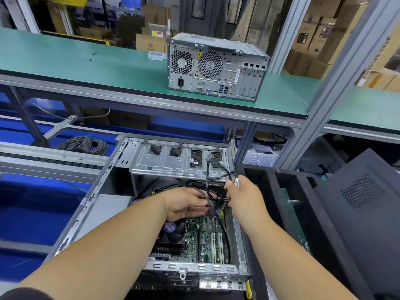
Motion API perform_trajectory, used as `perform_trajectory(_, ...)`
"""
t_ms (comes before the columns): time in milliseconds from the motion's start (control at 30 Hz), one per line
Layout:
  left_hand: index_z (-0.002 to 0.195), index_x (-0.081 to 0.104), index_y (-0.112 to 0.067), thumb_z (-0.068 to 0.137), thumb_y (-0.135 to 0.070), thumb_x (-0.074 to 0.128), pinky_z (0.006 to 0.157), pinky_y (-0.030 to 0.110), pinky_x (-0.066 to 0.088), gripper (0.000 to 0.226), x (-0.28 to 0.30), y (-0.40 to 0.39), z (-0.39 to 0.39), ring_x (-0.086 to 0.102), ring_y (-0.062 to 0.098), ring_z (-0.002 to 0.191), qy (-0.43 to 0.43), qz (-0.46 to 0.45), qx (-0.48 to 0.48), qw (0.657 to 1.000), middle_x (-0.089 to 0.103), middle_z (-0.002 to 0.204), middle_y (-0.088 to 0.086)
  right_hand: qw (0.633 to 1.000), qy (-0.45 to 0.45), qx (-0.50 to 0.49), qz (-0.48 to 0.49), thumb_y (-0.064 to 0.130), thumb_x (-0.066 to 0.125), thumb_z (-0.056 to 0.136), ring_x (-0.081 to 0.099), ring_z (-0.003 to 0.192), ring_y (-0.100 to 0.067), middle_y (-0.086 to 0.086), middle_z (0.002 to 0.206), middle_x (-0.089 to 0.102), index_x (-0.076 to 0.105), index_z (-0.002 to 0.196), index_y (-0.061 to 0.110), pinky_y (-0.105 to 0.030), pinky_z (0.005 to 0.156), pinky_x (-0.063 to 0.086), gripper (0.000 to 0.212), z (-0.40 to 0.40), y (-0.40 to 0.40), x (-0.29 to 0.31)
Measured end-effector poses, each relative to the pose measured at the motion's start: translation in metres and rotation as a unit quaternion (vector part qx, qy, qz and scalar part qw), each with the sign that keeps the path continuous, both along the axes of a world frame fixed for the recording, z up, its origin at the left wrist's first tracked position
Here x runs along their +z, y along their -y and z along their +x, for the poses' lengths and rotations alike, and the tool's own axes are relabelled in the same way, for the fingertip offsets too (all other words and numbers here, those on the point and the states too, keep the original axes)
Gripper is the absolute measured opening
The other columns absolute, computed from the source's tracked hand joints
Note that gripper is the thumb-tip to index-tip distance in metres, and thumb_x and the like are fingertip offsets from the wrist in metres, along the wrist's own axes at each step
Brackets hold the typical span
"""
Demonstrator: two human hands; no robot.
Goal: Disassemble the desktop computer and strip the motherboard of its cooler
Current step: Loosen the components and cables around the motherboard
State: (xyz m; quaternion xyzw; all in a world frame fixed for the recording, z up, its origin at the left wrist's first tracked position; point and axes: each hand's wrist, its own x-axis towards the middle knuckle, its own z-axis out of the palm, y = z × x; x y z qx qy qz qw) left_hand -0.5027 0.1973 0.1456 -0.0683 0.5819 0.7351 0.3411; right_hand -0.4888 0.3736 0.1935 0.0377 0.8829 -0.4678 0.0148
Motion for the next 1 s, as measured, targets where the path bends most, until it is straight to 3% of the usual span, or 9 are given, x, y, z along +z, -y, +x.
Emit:
perform_trajectory(133,0.113,0.063,-0.01,0.096,-0.001,0.05,0.075,0.019,0.054,0.024,0.003,0.002,0.002,0.068,0.009,0.083,0.016,0.003,0.025,1.0,0.074,0.092,-0.003,0.998,-0.048,-0.019,-0.023,0.033,0.047,0.099,0.048,0.065,-0.022,-0.02,0.08,0.06,0.05,0.09,0.004,-0.033,0.061,0.039,0.03,0.006,0.001,0.001)
perform_trajectory(200,0.113,0.061,-0.007,0.094,0.0,0.048,0.079,0.024,0.054,0.024,0.005,0.004,0.0,0.069,0.013,0.085,0.043,0.027,0.055,0.997,0.075,0.097,0.004,0.996,-0.077,-0.018,-0.029,0.032,0.049,0.099,0.055,0.066,-0.023,-0.013,0.076,0.062,0.051,0.088,0.008,-0.034,0.061,0.042,0.026,0.009,0.001,0.003)
perform_trajectory(300,0.098,0.066,-0.005,0.083,-0.022,0.063,0.079,0.029,0.054,0.024,0.009,0.004,-0.001,0.068,0.019,0.087,0.097,0.08,0.081,0.989,0.073,0.096,0.009,0.994,-0.102,0.012,-0.035,0.03,0.052,0.098,0.057,0.066,-0.014,-0.001,0.072,0.06,0.052,0.084,0.019,-0.03,0.061,0.044,0.018,0.013,0.0,0.005)
perform_trajectory(400,0.076,0.07,-0.009,0.073,-0.03,0.071,0.063,0.022,0.055,0.021,0.009,0.001,0.0,0.066,0.012,0.068,0.1,0.051,0.094,0.989,0.071,0.078,0.004,0.992,-0.12,0.049,0.004,0.03,0.054,0.098,0.06,0.073,-0.016,0.003,0.078,0.062,0.052,0.086,0.027,-0.033,0.067,0.048,0.013,0.013,0.0,0.004)
perform_trajectory(533,0.061,0.071,-0.01,0.089,-0.02,0.063,0.052,0.02,0.054,0.031,0.007,0.005,-0.002,0.063,0.009,0.053,0.112,0.021,0.093,0.989,0.07,0.068,0.003,0.982,-0.144,0.08,0.09,0.028,0.057,0.097,0.058,0.08,-0.02,0.0,0.085,0.061,0.055,0.089,0.016,-0.037,0.073,0.049,0.014,0.009,0.002,0.004)
perform_trajectory(633,0.061,0.068,-0.011,0.092,-0.022,0.058,0.064,0.024,0.055,0.034,0.008,0.011,-0.002,0.064,0.011,0.057,0.103,-0.001,0.066,0.992,0.067,0.066,0.002,0.96,-0.177,0.118,0.179,0.025,0.058,0.096,0.052,0.077,-0.022,-0.002,0.081,0.055,0.05,0.083,0.01,-0.037,0.069,0.044,0.022,0.008,0.006,0.004)
perform_trajectory(733,0.069,0.062,-0.01,0.093,-0.021,0.056,0.076,0.029,0.051,0.027,0.008,0.012,-0.002,0.065,0.014,0.063,0.096,-0.015,0.068,0.993,0.064,0.068,0.003,0.949,-0.199,0.13,0.21,0.024,0.058,0.096,0.048,0.074,-0.022,0.0,0.077,0.05,0.041,0.075,0.014,-0.038,0.066,0.04,0.028,0.01,0.009,0.005)
perform_trajectory(867,0.071,0.061,-0.01,0.092,-0.018,0.057,0.072,0.028,0.053,0.023,0.008,0.01,-0.001,0.067,0.013,0.062,0.079,-0.041,0.074,0.993,0.066,0.067,0.003,0.968,-0.217,0.07,0.103,0.027,0.057,0.097,0.056,0.081,-0.02,-0.003,0.088,0.061,0.049,0.081,0.01,-0.038,0.072,0.047,0.024,0.012,0.007,0.013)
perform_trajectory(1000,0.07,0.058,-0.011,0.092,-0.022,0.06,0.059,0.025,0.051,0.025,0.008,0.007,0.001,0.065,0.016,0.068,0.056,-0.113,0.081,0.989,0.065,0.067,0.004,0.976,-0.204,-0.023,-0.079,0.031,0.054,0.096,0.043,0.061,-0.009,0.002,0.072,0.05,0.046,0.082,0.011,-0.031,0.059,0.038,0.026,0.006,-0.008,0.027)
